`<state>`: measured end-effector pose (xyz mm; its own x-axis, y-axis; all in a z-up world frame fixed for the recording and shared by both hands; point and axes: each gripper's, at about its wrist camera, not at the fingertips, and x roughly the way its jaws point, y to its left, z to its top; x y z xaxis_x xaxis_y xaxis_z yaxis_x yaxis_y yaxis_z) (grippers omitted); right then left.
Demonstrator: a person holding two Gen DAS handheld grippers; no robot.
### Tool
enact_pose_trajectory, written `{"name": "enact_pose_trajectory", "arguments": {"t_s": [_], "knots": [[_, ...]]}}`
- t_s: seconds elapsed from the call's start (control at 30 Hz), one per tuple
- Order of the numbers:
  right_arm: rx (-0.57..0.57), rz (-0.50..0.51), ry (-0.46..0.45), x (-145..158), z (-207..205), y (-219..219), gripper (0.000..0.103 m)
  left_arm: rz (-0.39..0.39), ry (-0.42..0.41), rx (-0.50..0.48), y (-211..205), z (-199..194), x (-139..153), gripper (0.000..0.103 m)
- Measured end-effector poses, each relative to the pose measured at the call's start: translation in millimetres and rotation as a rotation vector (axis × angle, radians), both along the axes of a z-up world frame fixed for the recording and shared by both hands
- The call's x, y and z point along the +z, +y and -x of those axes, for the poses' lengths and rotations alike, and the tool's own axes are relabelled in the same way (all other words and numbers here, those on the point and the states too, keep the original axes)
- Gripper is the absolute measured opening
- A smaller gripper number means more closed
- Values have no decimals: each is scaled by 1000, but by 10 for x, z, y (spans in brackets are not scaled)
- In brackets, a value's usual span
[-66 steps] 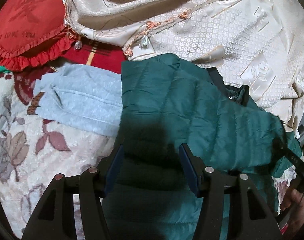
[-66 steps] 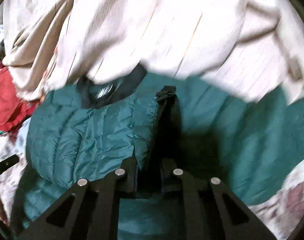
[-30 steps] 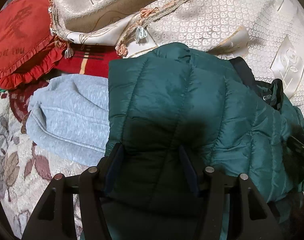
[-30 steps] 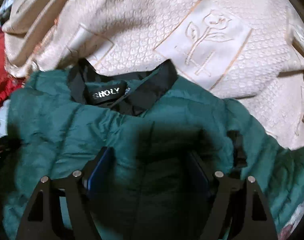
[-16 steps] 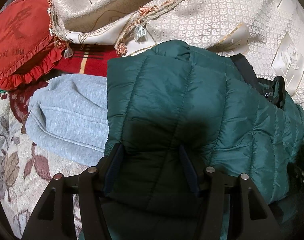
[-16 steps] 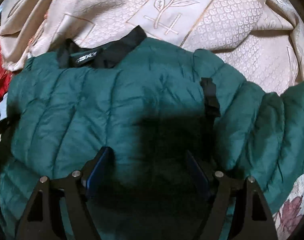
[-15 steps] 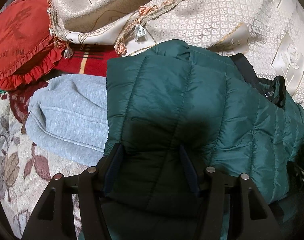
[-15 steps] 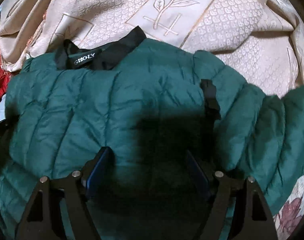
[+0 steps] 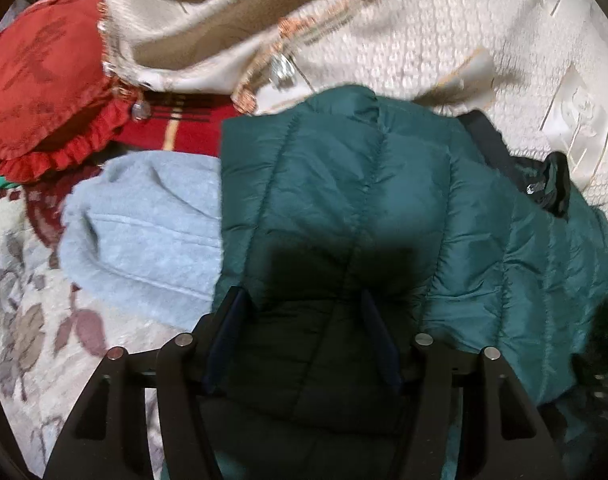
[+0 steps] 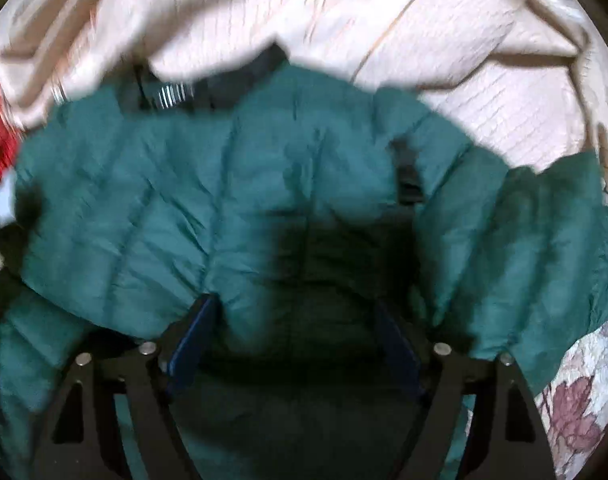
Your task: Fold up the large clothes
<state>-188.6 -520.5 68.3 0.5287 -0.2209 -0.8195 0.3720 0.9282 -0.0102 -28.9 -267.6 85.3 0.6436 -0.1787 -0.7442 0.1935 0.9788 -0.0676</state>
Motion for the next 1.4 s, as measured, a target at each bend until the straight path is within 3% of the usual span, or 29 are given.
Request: {"name": "enact_pose_trajectory", "arguments": {"t_s": [0.17,0.4,0.6,1.07,1.4], "knots": [[-29,-22,-19,139,78,-33,88,21,-23,-24,102,293,236,43],[-3,-41,-97,482,556,200,89,47,-61,-47,147,684,508,43],[24,-68,-122,535,828,426,89,50,-74,-89,102,1028,623,43],[23,-112,-145,626,1281,657,89,55,-40,-131,36,1554,562,43],[9,-121,-152,629,1429,632,89,43,-29,-164,-90,1695,515,43]]}}
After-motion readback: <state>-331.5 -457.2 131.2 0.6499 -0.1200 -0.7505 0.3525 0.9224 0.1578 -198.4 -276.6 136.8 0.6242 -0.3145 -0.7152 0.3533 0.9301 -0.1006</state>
